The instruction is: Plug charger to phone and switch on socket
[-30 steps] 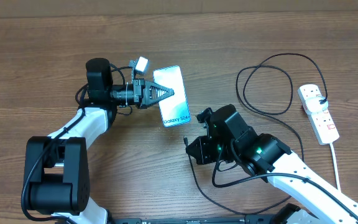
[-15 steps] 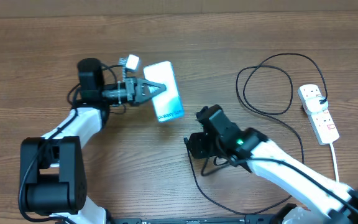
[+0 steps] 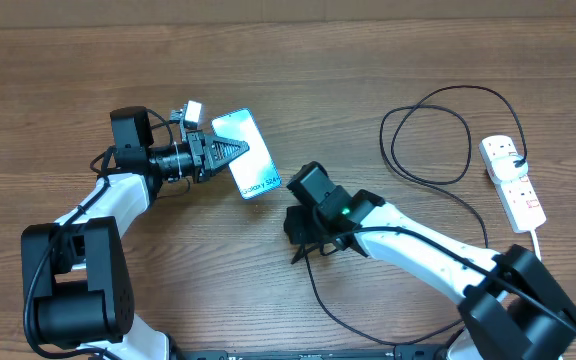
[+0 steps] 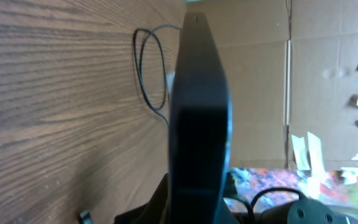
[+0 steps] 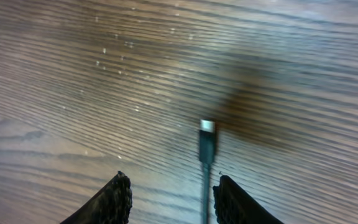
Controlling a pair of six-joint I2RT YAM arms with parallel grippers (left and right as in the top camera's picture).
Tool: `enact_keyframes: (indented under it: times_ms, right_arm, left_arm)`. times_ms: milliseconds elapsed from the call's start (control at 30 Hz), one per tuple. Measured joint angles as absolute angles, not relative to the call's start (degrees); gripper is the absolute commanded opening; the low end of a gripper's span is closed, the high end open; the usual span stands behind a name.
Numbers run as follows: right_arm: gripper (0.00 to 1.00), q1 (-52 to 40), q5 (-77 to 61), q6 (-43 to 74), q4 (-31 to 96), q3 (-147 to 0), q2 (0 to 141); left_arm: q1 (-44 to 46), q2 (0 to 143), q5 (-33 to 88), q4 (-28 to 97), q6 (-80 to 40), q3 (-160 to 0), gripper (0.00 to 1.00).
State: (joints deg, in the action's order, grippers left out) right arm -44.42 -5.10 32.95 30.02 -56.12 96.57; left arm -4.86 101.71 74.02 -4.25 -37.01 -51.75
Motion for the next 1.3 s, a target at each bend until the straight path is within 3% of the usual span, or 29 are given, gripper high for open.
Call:
enact_keyframes:
  times_ms: [167,700,767,867,1133,1300]
  right_arm:
    - [0.38,-45.21,-3.84,35.44,31.83,-56.71,100.44]
    - [0.35,-45.10,-2.04,39.40,30.46,-58.11,103.35]
    - [0.28,-44.99,-2.04,39.81,30.81,-58.17,103.46]
    - [0.05,-44.66,-2.13,40.40,31.22,-58.19,103.63]
    - [0.04,-43.83,-2.94,41.36,32.77,-59.02,103.92]
    - [0.04,-40.21,1.67,41.56,47.24,-63.75,104.25]
  left_arm:
    - [-4.89,101.71,73.06,-4.25,-36.01,-51.75,0.04]
    - [-8.03,101.71,72.58,-0.64,-35.94,-51.75,0.04]
    - [-8.16,101.71,72.60,-0.62,-35.97,-51.75,0.04]
    - [-8.29,101.71,72.86,-0.60,-35.94,-51.75,0.04]
    - [-8.29,101.71,74.30,0.47,-35.97,-51.75,0.04]
    - [-8.29,101.71,75.96,0.47,-35.94,-51.75,0.04]
